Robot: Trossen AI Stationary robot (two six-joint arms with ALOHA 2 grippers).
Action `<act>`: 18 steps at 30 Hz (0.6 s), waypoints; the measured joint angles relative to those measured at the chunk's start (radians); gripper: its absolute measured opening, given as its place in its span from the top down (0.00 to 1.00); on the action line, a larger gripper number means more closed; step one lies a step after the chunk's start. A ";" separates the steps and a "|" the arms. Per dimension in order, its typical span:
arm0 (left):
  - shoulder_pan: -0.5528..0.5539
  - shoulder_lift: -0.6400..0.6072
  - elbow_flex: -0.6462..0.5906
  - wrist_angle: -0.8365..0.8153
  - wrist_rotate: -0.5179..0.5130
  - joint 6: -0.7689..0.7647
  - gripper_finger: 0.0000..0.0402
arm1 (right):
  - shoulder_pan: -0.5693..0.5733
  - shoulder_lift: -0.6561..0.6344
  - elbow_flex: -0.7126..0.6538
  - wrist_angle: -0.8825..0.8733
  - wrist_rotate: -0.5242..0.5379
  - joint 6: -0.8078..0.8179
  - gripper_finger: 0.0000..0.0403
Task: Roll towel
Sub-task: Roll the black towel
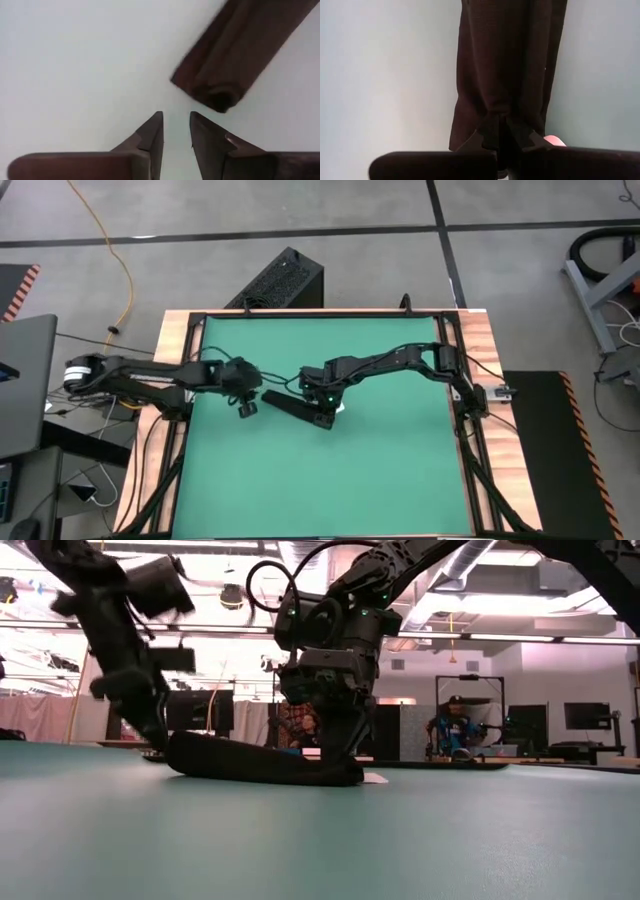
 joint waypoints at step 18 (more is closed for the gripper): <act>-0.225 -0.142 -0.316 0.824 -0.030 0.231 1.00 | 0.000 0.000 -0.001 0.022 0.004 -0.023 0.95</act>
